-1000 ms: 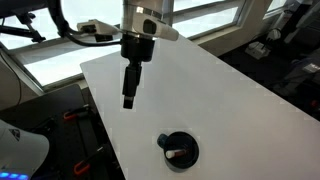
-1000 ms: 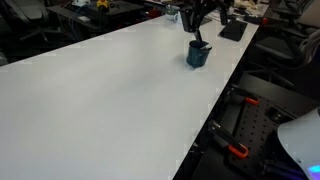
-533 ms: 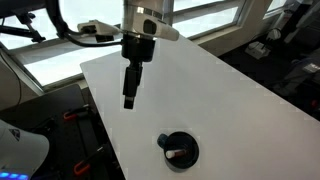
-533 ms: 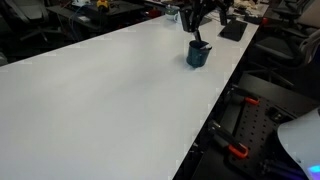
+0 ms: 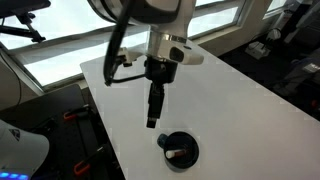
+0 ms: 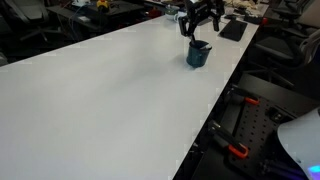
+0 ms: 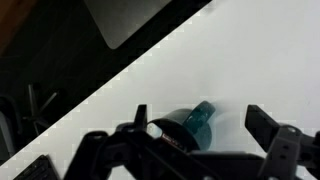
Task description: Put the marker on the table.
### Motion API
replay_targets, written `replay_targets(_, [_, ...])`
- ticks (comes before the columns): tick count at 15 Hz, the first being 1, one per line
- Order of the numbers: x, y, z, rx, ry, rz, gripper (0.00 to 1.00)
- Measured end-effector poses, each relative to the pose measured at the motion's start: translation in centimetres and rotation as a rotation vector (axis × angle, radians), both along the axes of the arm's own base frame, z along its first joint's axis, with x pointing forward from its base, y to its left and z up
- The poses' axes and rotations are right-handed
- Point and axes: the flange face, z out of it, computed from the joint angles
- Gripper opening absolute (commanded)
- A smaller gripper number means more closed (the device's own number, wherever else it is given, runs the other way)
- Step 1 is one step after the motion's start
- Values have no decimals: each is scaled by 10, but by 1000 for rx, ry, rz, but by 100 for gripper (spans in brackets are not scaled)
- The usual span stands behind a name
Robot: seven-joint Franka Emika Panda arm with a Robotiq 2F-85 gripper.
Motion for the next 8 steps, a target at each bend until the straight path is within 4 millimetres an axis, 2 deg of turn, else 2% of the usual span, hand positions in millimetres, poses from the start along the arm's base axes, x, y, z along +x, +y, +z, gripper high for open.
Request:
replay_targets(3, [8, -24, -12, 5, -37, 1, 100])
replay_targets(8, [12, -51, -20, 65, -70, 64, 100])
